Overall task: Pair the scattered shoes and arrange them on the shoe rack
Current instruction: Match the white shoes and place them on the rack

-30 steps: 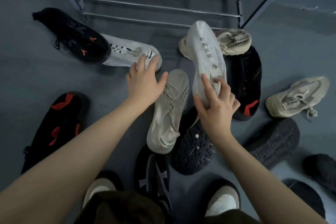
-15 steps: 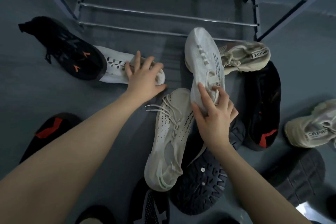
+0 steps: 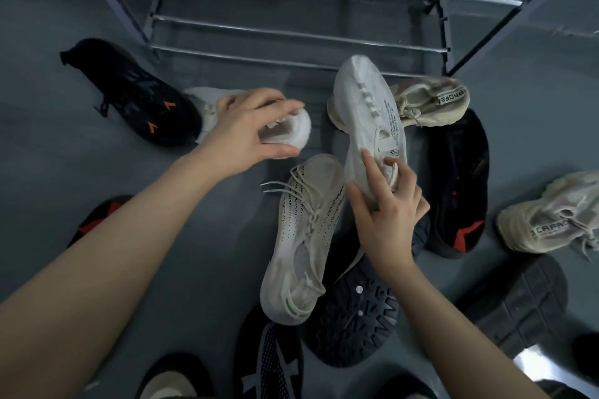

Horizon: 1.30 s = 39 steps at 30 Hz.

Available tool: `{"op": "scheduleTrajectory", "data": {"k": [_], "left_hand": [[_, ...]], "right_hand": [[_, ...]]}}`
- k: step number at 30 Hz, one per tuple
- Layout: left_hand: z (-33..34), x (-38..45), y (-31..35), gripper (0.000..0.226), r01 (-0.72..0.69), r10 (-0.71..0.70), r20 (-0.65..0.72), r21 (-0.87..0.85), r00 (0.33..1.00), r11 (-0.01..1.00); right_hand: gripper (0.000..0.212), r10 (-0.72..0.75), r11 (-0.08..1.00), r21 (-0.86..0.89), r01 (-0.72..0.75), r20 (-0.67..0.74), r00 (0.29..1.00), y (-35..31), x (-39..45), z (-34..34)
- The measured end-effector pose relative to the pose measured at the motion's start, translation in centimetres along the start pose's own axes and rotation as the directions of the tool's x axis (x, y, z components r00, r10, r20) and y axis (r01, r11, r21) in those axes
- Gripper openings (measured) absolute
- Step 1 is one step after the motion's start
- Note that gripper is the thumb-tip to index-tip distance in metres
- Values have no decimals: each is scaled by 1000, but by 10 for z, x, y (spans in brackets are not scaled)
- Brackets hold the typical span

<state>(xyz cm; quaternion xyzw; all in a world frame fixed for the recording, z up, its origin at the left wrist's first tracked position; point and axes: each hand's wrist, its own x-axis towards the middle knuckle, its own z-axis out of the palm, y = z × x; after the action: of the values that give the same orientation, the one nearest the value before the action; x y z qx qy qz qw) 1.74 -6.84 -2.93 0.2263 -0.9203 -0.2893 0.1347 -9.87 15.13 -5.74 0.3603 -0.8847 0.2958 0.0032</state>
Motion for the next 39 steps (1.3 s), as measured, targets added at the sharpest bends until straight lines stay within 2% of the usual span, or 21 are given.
{"op": "scheduleTrajectory", "data": {"k": [2,6,9,12,14,16,17,19,20,22,27,30,33,35,39], "left_hand": [[0,-5,18,64,-62,63,20,-68,998,996],[8,-20,49,61,-212,217,42,-93,975,973],[21,-32,83,61,-316,329,150,-101,932,943],[44,-48,102,58,-348,358,299,-88,884,933],[60,-64,106,55,-289,292,387,-68,875,955],[74,-80,109,62,-152,156,392,-41,907,988],[81,-87,112,64,-76,78,338,-17,938,997],[93,-97,121,63,108,-119,140,87,983,990],[97,-99,127,65,224,-232,58,122,971,967],[103,-102,142,75,387,-395,35,137,918,912],[121,-96,157,96,396,-415,80,183,906,900],[130,-82,163,101,413,-432,37,224,901,883],[130,-75,162,93,406,-421,11,241,907,881],[124,-78,156,84,383,-392,8,199,920,902],[103,-85,144,74,318,-318,-10,-32,948,948]], "right_hand": [[45,15,1000,25,-15,-9,1000,-1,-5,-8],[46,39,997,64,-36,-44,998,10,-19,-33],[45,54,997,53,-52,-49,997,23,-30,-51],[45,91,996,24,-90,-43,995,33,-46,-64],[47,116,993,-18,-116,11,993,40,-60,-69],[51,149,988,-54,-145,91,985,51,-73,-69],[54,165,985,-65,-158,127,978,56,-78,-68],[59,160,985,-86,-147,169,973,63,-86,-66],[62,152,986,-89,-138,180,972,65,-87,-65],[67,160,985,-88,-147,183,970,64,-87,-64],[63,294,955,-19,-298,232,927,67,-86,-63],[61,279,957,14,-291,242,929,72,-88,-65],[60,245,967,17,-255,224,943,70,-86,-63],[65,180,983,-13,-182,234,956,71,-85,-63],[77,116,993,-58,-104,257,959,85,-84,-64]]}}
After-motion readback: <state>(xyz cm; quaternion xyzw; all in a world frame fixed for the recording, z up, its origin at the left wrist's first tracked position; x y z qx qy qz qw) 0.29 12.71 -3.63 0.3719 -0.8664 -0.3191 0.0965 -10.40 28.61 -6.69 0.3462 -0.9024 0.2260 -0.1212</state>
